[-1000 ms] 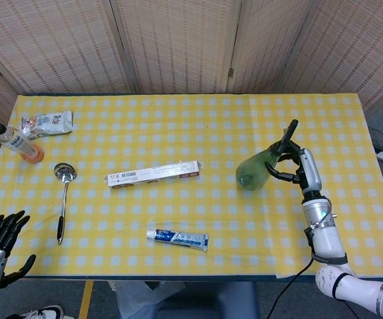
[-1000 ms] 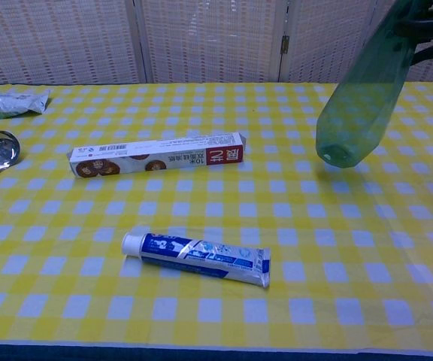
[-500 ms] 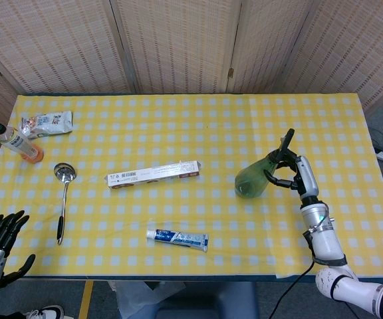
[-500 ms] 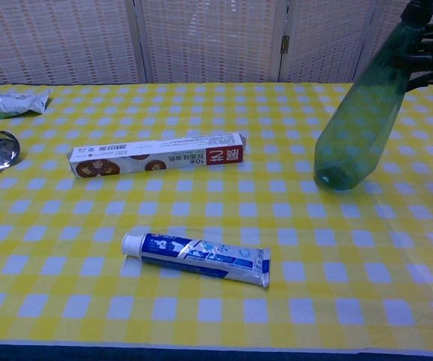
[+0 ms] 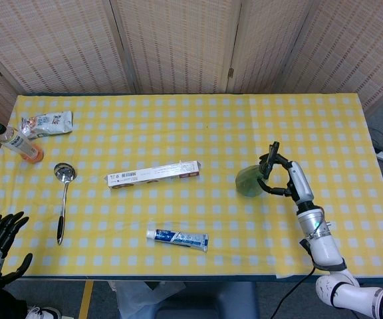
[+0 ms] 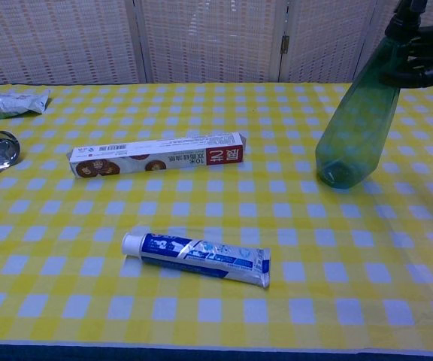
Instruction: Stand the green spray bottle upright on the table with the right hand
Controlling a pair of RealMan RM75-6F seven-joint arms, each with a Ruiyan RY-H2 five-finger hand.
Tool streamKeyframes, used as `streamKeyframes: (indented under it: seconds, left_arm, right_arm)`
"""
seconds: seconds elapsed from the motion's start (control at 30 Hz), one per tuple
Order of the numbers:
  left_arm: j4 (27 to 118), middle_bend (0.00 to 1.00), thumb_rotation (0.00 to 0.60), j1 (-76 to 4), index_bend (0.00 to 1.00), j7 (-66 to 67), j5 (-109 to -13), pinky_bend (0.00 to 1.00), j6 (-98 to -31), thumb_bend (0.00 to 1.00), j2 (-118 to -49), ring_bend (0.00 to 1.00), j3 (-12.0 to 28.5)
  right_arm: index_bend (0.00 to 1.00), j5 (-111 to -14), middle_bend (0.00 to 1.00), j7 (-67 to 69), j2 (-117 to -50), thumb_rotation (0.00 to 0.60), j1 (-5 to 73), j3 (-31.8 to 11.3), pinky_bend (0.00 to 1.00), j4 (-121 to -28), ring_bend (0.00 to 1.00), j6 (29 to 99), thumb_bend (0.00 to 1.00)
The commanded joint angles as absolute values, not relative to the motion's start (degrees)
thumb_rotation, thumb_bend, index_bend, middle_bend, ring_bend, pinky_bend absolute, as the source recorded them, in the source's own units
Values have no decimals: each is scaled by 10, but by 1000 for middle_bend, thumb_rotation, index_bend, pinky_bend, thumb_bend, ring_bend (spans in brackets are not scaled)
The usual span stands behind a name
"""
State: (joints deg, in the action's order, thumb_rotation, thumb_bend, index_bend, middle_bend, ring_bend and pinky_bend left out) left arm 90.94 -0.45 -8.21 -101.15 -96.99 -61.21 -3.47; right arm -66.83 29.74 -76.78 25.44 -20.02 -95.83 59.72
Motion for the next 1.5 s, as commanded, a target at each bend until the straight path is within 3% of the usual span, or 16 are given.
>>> streamKeyframes:
  seconds: [0.03, 0.97, 1.13, 1.37, 1.5]
  left_arm:
    - [909, 118, 600, -3, 136, -84, -1013, 0, -973, 451, -611, 99, -35]
    - [912, 119, 600, -3, 129, -70, -1018, 0, -971, 451, -614, 99, -36]
    - [907, 118, 600, -2, 0, -70, -1022, 0, -978, 452, -617, 99, -34]
    - [906, 118, 600, -3, 4, -43, -1014, 0, -970, 451, -624, 92, -30]
    - [909, 119, 600, -5, 7, -13, -1013, 0, -960, 452, -632, 85, -29]
  right_arm:
    - [333, -678, 234, 297, -766, 600, 255, -193, 99, -955, 246, 595, 334]
    - [188, -708, 116, 353, -709, 600, 216, -175, 35, -966, 163, 622, 334]
    - [133, -796, 52, 361, -640, 600, 162, -127, 0, -1016, 106, 674, 333]
    - [99, -942, 3, 341, -533, 600, 58, -3, 0, -1008, 28, 771, 334]
    - [66, -979, 0, 257, -517, 600, 14, 57, 0, -959, 0, 785, 334]
